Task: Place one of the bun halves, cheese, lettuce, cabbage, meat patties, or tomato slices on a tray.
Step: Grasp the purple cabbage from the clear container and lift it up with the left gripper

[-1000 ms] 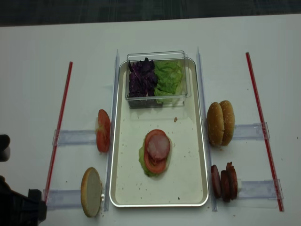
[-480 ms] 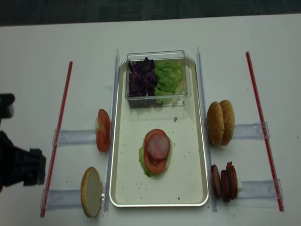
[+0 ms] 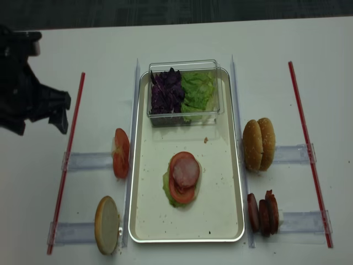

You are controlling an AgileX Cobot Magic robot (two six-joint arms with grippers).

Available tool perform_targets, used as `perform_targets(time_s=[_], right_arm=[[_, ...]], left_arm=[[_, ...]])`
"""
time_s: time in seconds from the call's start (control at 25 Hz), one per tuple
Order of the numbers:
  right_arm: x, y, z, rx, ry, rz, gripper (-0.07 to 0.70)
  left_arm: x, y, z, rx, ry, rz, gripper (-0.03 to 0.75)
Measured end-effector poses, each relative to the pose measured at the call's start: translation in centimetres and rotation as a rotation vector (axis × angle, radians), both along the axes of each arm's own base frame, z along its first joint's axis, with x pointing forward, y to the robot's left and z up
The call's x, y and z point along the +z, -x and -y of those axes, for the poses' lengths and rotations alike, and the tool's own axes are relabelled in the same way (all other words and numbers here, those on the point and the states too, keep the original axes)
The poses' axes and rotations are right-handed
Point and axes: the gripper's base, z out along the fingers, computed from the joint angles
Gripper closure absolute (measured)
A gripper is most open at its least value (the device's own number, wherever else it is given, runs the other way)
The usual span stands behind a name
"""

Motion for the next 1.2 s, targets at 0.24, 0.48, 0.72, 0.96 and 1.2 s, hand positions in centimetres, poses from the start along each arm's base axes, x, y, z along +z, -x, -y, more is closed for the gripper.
perform_targets(time_s=[0.24, 0.48, 0.72, 0.96, 1.2], right_arm=[[0.0, 0.0, 0.0, 0.000, 0.000, 0.000, -0.060], [0.0, 0.0, 0.0, 0.000, 0.000, 0.000, -0.060], [0.0, 0.0, 0.0, 0.000, 0.000, 0.000, -0.060], [0.0, 0.0, 0.0, 0.000, 0.000, 0.000, -0.060], [0.0, 0.0, 0.0, 0.000, 0.000, 0.000, -0.060]], left_arm=[[-1.9, -6.0, -0.1, -0.025, -0.002, -0.011, 0.097], [-3.6, -9.7, -0.2, -0.035, 0.002, -0.006, 0.097], [-5.0, -11.0, 0.0, -0.031, 0.023, 0.008, 0.097], [-4.5, -11.4, 1.7, -0.049, 0.068, 0.035, 0.097], [-4.1, -11.6, 6.2, -0.117, 0.079, 0.083, 0.097]])
